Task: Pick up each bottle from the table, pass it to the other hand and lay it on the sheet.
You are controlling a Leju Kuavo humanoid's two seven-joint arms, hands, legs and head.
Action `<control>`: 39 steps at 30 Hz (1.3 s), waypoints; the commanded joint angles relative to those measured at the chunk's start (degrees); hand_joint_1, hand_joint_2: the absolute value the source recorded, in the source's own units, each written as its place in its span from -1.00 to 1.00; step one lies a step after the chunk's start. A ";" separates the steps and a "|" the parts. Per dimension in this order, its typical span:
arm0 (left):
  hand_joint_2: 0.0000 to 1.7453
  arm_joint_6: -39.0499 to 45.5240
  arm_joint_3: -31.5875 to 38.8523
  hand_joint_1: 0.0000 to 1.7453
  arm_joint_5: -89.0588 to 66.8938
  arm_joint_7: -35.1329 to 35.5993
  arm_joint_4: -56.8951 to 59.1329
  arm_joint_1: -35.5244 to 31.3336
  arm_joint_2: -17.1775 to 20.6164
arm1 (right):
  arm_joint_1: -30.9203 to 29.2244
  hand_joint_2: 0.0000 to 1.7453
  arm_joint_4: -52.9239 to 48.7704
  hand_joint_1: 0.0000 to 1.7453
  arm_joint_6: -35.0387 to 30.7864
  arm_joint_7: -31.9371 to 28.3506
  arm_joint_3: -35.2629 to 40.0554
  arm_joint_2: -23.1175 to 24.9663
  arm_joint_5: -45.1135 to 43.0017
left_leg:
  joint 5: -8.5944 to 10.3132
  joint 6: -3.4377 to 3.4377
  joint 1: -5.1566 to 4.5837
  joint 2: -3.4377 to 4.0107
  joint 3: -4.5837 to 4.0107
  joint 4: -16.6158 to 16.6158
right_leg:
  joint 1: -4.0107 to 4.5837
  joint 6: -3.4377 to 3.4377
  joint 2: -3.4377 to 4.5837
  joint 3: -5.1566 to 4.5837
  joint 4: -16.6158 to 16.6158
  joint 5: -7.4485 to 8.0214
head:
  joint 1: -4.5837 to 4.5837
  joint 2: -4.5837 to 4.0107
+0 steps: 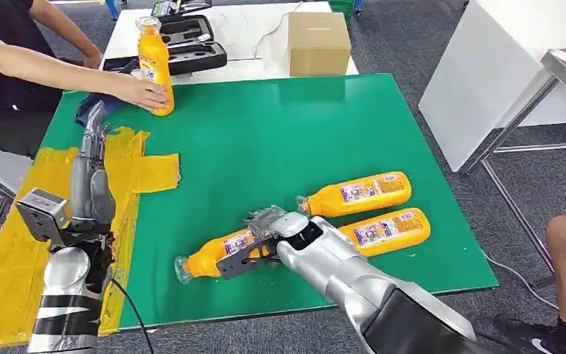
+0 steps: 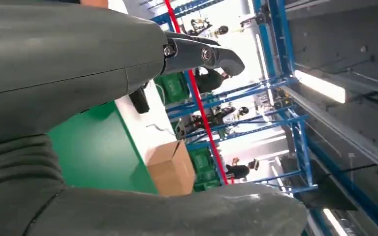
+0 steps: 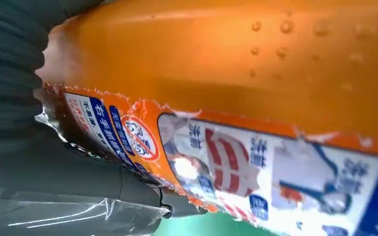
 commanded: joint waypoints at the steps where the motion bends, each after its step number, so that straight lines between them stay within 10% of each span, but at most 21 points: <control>1: -1.00 0.07 0.27 -1.00 0.90 -0.29 2.72 -1.99 0.13 | -0.75 1.00 4.62 1.00 -2.57 3.05 1.48 -2.36 -2.02 | 0.03 -0.04 0.05 -0.23 0.17 -0.04 | 0.07 -0.08 -0.32 0.26 -0.07 -0.03 | 0.00 0.00; 12: -1.00 0.09 0.43 -1.00 0.90 -0.27 2.23 -1.79 0.09 | -1.05 1.00 4.47 1.00 -3.36 3.62 0.82 -2.27 -2.47 | 0.10 0.00 0.02 -0.15 0.25 -0.06 | 0.04 -0.18 -0.25 0.29 -0.06 0.12 | 0.00 0.00; 22: -1.00 -6.49 2.37 -1.00 13.67 9.77 -1.36 6.29 -0.91 | 5.01 1.00 -13.90 1.00 -31.02 3.72 -19.22 -1.89 -13.03 | 0.05 0.01 0.00 0.04 0.12 0.00 | 0.03 -0.17 -0.05 0.14 0.02 0.13 | 0.00 0.00; 23: 1.00 -7.38 2.53 -1.00 15.29 9.11 -2.91 8.62 -1.45 | 6.95 1.00 -20.77 1.00 -31.39 2.81 -20.78 -2.38 -14.13 | 0.01 0.01 -0.02 0.20 0.11 -0.02 | 0.00 -0.15 0.12 0.08 0.00 0.14 | 0.00 0.00; 29: 1.00 -9.11 2.04 -1.00 20.77 8.14 -6.92 13.51 -3.18 | 12.83 1.00 -38.92 1.00 -28.54 1.16 -21.53 -5.21 -18.74 | -0.06 0.01 0.03 -0.01 0.02 0.02 | 0.06 -0.16 -0.11 0.06 0.01 0.02 | 0.00 0.00; 39: 1.00 -11.46 0.96 -1.00 27.77 10.26 -7.56 15.30 -3.91 | 14.71 1.00 -40.66 1.00 -31.72 -1.38 -22.06 -4.80 -21.33 | 0.01 0.00 0.00 -0.04 -0.28 -0.02 | 0.02 -0.15 -0.09 -0.24 -0.01 0.07 | 0.00 0.00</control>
